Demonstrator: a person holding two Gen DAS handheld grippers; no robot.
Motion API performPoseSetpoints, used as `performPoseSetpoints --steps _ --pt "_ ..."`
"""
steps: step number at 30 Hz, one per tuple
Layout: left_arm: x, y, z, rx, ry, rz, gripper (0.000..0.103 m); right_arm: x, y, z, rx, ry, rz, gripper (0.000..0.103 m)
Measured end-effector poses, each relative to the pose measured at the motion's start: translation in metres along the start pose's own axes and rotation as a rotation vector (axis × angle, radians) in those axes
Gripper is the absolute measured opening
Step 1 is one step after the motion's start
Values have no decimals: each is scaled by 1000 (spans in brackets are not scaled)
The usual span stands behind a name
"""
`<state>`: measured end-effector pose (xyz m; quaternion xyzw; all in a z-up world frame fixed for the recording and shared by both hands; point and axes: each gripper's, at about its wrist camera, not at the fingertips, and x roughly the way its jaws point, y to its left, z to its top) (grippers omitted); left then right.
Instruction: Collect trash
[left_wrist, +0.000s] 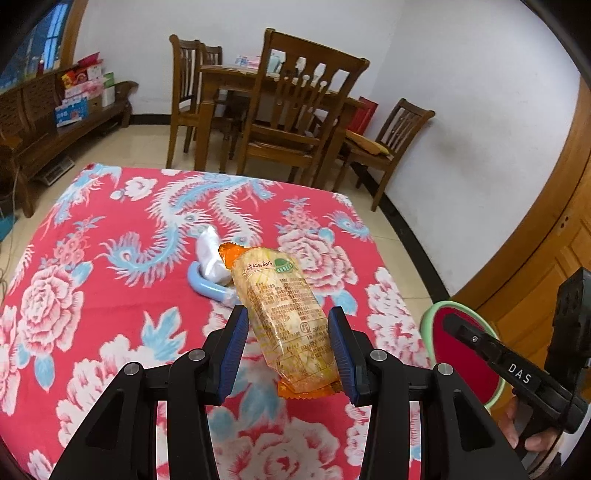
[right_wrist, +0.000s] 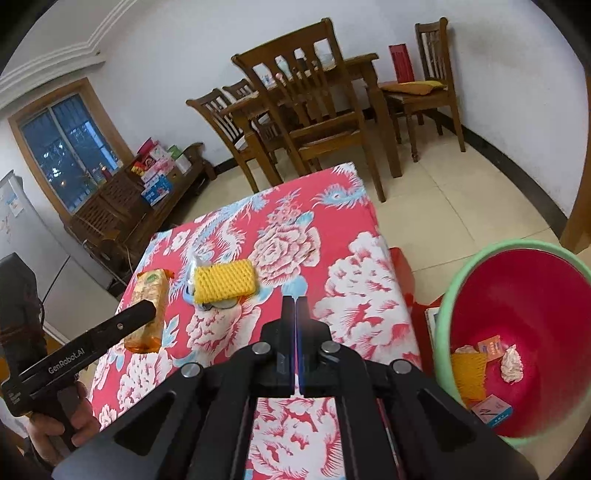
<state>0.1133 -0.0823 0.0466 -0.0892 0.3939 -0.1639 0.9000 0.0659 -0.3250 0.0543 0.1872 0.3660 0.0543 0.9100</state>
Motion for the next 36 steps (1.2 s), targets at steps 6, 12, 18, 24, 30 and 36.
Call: performPoseSetpoints --steps 6,12,18,24,30,36 --pt "2 24 -1 -42 0 47 46 33 19 4 -26 66 26 27" --pt "3 52 -3 -92 -1 93 46 71 48 5 -86 133 42 32" --pt "5 74 -5 -126 4 119 46 109 69 9 -117 181 39 32" --pt "11 89 -7 -155 17 126 46 142 79 13 -139 220 8 32" --pt "14 97 -8 -173 24 126 46 161 83 9 -161 247 -23 32" --pt "14 100 -6 -178 22 122 46 166 89 8 -191 236 -29 15"
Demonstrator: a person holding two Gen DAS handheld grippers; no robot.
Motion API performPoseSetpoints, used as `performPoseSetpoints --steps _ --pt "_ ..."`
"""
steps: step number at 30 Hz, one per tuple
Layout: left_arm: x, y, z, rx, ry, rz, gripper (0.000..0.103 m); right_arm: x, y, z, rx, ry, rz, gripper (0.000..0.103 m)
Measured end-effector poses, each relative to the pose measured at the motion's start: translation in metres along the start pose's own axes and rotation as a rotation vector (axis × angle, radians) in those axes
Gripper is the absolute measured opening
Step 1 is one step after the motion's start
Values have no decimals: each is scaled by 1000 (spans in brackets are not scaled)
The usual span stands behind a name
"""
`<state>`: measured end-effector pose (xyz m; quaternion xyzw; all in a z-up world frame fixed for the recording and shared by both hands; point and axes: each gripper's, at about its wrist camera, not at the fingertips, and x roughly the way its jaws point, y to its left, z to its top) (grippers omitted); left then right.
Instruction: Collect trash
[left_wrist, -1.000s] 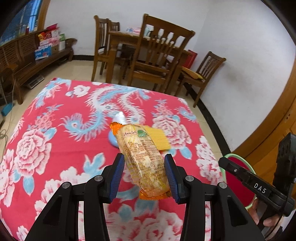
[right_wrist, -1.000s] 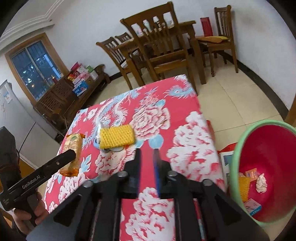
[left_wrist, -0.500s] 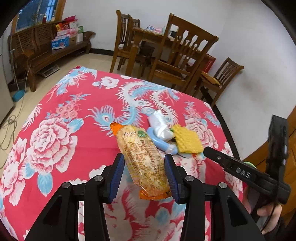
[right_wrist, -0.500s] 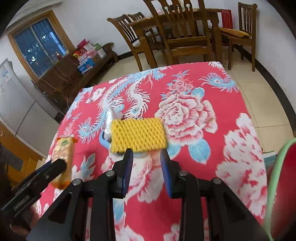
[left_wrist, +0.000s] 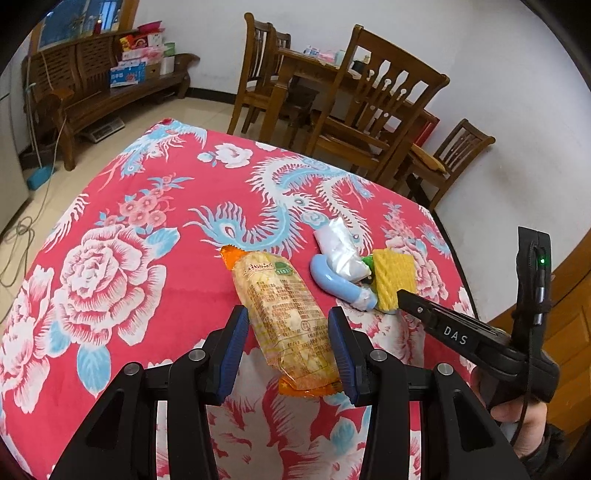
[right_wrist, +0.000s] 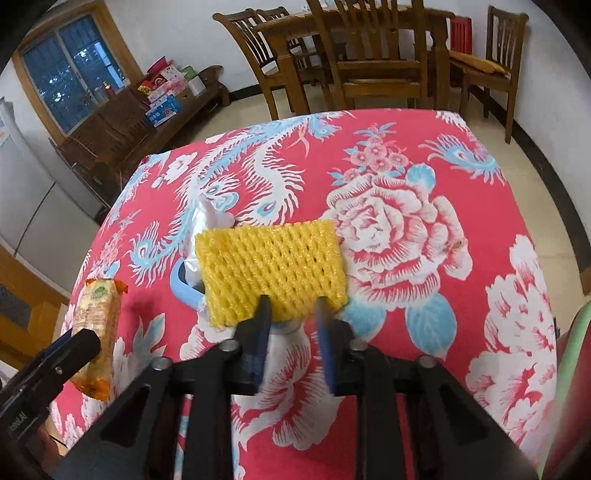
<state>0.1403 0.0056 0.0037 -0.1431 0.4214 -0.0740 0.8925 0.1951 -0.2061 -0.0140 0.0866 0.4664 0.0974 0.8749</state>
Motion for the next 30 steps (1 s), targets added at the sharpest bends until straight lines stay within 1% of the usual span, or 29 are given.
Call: performPoseSetpoints --steps 1,2,3,5,10,14,17,19,21,22,28,29,30 --pt "0 0 0 1 1 -1 46 0 2 0 -9 -3 -5 14" --pt "1 -1 0 1 3 -2 45 0 3 1 -16 -6 -8 8" --pt "1 -1 0 1 5 -4 41 0 5 1 -20 -8 -12 2" --pt "2 -2 0 5 12 -10 35 -1 3 1 -5 -7 4 2" --pt "2 -3 0 14 9 -13 35 -22 -3 5 15 -73 27 2" --pt "3 -1 -1 2 19 -15 35 -42 -5 8 13 -122 51 2" --pt "2 0 -2 -10 17 -11 35 -40 -4 12 1 -103 48 2" --pt "2 1 -2 -12 17 -11 36 -32 -3 17 -14 -85 33 10" --pt "2 3 -3 -18 20 -3 36 -25 0 18 -32 -80 18 35" --pt "2 5 -3 -22 22 4 36 -21 0 19 -38 -78 8 38" --pt "7 19 -4 -67 36 28 37 3 0 25 -42 -42 -28 39" --pt "7 20 -4 -70 38 30 38 8 -1 27 -40 -31 -34 39" --pt "7 21 -4 -70 40 33 41 12 -2 27 -35 -28 -35 39"
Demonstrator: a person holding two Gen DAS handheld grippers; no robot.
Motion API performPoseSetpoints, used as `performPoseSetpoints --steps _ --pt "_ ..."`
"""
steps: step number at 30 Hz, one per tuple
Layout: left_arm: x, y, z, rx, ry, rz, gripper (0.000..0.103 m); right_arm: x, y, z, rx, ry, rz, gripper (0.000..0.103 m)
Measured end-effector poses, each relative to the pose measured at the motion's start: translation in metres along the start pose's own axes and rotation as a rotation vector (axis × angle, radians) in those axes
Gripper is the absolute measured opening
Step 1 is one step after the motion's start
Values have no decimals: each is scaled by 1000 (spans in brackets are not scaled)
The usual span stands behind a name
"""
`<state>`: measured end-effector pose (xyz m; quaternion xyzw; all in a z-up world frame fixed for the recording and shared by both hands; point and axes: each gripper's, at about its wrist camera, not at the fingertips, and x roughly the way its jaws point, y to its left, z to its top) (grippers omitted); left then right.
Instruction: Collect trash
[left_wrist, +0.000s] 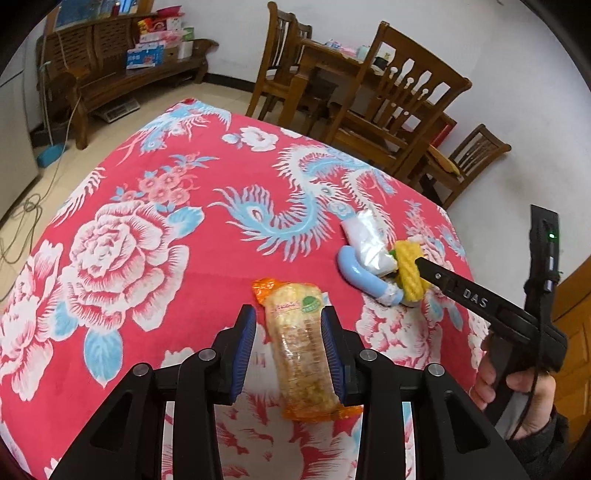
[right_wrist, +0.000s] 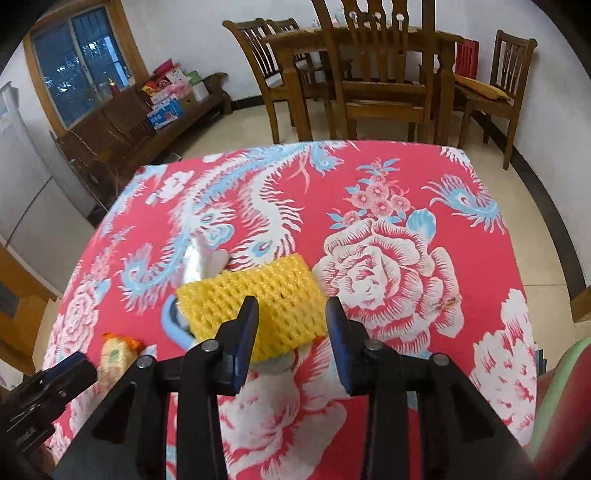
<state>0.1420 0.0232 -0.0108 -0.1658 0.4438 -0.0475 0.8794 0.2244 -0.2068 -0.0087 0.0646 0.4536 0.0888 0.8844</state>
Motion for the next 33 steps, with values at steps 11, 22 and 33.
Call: performPoseSetpoints --steps 11,22,33 --pt "2 -4 -7 10 24 -8 49 0 -6 -1 1 -16 9 2" --pt "12 -13 -12 32 54 6 62 -37 -12 -5 68 -62 89 2" --pt "24 -28 -21 124 25 81 46 -48 1 -17 40 -48 101 23"
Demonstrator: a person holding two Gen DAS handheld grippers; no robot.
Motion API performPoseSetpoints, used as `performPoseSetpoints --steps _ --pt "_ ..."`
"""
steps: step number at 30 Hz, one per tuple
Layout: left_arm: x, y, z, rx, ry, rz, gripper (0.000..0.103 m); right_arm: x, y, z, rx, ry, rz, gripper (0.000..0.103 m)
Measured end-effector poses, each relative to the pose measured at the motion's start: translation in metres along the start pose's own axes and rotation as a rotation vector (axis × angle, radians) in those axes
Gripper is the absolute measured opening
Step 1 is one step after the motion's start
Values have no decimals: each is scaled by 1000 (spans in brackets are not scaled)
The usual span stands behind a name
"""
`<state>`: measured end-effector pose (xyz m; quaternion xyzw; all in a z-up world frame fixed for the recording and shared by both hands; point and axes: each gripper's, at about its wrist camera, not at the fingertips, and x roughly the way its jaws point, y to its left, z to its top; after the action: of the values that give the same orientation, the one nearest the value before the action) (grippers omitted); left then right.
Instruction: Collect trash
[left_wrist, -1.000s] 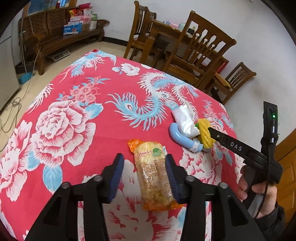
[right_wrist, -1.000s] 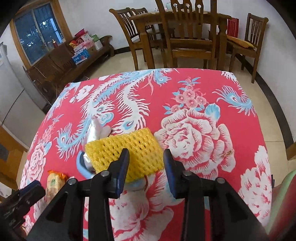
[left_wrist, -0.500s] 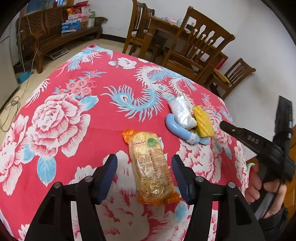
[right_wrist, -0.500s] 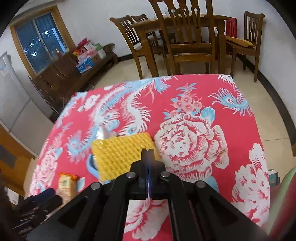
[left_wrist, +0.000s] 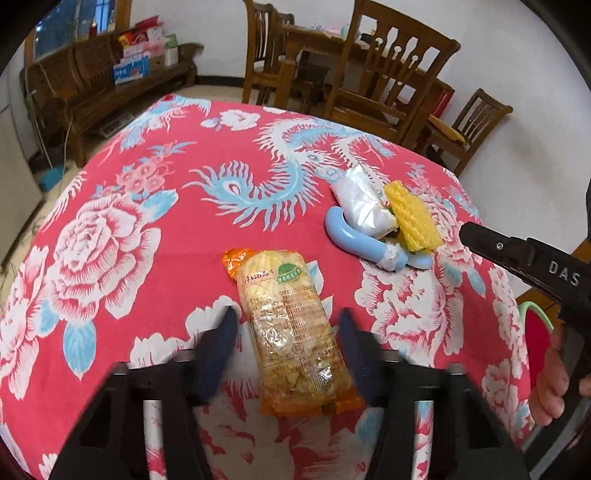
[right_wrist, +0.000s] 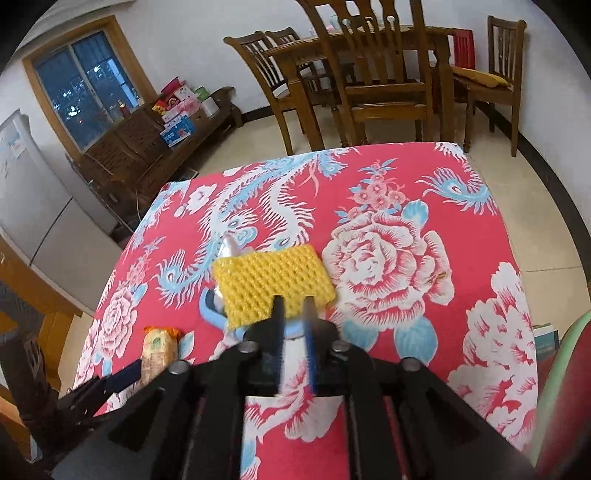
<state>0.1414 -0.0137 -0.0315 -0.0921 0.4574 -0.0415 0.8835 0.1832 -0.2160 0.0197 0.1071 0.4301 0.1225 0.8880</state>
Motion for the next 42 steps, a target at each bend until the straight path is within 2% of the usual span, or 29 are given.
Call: performPoseSetpoints --steps 8,15,19,20,21,22,23,29,37,42 --pt "-12 15 4 -48 -34 -39 45 11 31 -10 -113 20 -15 28" --pt "-24 31 9 -90 -67 -57 45 29 58 -12 -245 15 -106 36" --pt "-25 34 7 -100 -64 -67 45 44 57 -8 -252 45 -145 36" --pt "-25 35 6 -101 -62 -69 45 48 54 -7 -233 56 -146 32" --pt "-24 35 6 -103 -60 -70 45 48 52 -5 -214 46 -128 20" --pt "-24 36 6 -103 -58 -71 45 48 50 -4 -205 52 -131 13" --pt "-24 35 5 -102 -56 -71 45 47 49 -4 -202 47 -140 12" --pt "-29 31 3 -97 -65 -86 45 22 43 -6 -190 -16 -123 11" --pt "-48 14 3 -71 -92 -121 45 -35 23 -14 -127 -74 -76 12" --pt "-61 -2 3 -37 -110 -146 45 -71 7 -28 -95 -108 -80 12"
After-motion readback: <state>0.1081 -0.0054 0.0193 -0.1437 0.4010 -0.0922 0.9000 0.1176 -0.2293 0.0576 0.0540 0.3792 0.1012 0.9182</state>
